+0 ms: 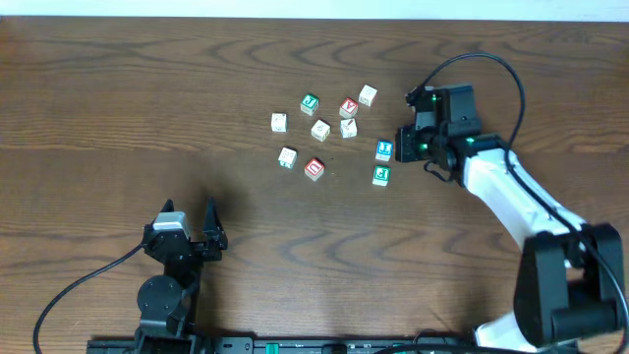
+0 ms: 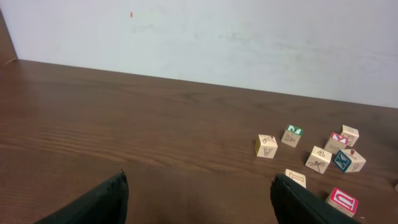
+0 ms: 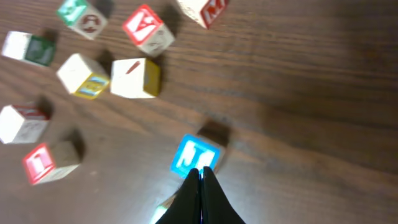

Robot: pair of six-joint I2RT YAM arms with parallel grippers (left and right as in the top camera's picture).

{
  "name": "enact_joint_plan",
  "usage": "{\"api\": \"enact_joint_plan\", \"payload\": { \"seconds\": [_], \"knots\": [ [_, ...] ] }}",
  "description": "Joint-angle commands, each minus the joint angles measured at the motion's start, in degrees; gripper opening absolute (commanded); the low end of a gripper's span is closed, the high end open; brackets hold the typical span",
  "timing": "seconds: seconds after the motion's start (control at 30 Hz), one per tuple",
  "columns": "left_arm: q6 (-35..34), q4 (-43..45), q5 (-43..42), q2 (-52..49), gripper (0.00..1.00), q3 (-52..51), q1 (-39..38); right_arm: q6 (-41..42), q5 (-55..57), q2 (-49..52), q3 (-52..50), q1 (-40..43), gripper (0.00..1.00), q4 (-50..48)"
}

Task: Lift 3 blocks
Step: 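Move the right gripper over the blue-lettered block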

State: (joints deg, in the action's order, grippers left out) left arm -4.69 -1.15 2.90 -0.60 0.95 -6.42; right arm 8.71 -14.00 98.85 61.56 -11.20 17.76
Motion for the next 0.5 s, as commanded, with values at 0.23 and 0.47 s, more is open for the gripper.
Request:
{"api": "enact_joint_plan", "payload": {
  "seconds": [0.23,0.47],
  "knots": [
    [-0.48,-2.71,0.72,0.33,0.74,-0.72,0.24,1.05,1.49,2.89,3.34,-1.22,0.83,4.72],
    [-0.48,-2.71,0.72,0.33,0.74,-0.72,0.24,11.04,6.84,2.54,3.3,-2.05,0.81,9.49]
  ]
}}
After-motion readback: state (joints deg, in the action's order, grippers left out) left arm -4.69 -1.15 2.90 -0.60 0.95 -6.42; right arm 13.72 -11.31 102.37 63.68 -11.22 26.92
